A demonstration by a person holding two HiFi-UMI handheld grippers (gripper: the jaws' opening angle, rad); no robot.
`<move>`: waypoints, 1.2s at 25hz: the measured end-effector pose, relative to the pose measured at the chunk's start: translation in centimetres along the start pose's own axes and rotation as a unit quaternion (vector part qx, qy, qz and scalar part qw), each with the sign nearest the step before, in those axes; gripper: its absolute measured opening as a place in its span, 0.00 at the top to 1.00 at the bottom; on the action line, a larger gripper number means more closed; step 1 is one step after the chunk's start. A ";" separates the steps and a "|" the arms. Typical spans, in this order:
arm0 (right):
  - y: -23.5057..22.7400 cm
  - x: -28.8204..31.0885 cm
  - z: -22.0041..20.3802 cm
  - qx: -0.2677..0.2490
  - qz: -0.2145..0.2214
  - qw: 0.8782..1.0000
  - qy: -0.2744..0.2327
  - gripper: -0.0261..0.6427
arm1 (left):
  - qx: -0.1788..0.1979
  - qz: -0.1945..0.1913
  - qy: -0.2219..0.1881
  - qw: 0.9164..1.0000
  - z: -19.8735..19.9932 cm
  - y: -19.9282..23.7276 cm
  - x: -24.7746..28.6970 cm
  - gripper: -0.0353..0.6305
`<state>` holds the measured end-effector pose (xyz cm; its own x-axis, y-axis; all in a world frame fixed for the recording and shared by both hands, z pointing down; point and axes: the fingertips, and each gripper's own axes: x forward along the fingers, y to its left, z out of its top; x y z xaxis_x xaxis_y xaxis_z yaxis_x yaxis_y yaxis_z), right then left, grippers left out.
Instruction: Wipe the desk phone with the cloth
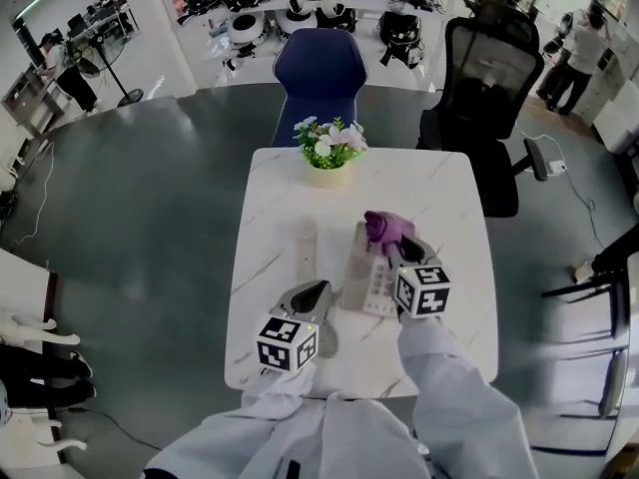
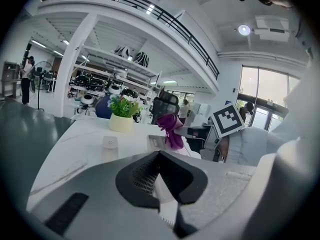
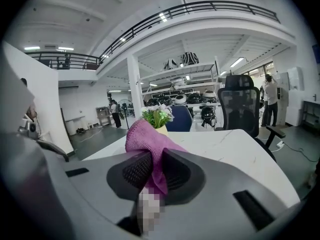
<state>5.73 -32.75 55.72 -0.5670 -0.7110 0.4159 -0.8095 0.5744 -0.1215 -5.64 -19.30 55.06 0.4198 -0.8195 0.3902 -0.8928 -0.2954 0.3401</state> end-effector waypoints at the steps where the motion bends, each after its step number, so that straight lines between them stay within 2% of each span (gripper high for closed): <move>1: 0.1 0.3 -0.2 -0.001 0.002 1.000 0.007 0.91 | -0.001 0.001 0.001 1.000 0.0 0.1 0.0 0.95; 16: 1.4 2.8 -2.8 0.001 0.029 0.994 0.108 0.91 | -0.007 -0.001 0.008 1.000 -0.4 0.1 0.1 0.95; 23: 1.6 3.0 -3.2 0.007 0.025 0.991 0.129 0.91 | -0.007 -0.003 0.008 1.000 -0.6 0.0 0.1 0.95; 30: 2.2 2.8 -4.0 0.010 0.041 0.988 0.150 0.91 | -0.007 -0.005 0.008 1.000 -0.5 -0.2 -0.1 0.95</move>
<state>2.98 -31.87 60.18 -0.5620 -0.5088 0.6521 -0.7678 0.6141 -0.1826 -5.45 -18.95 55.39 0.4307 -0.8089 0.4002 -0.8864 -0.2958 0.3559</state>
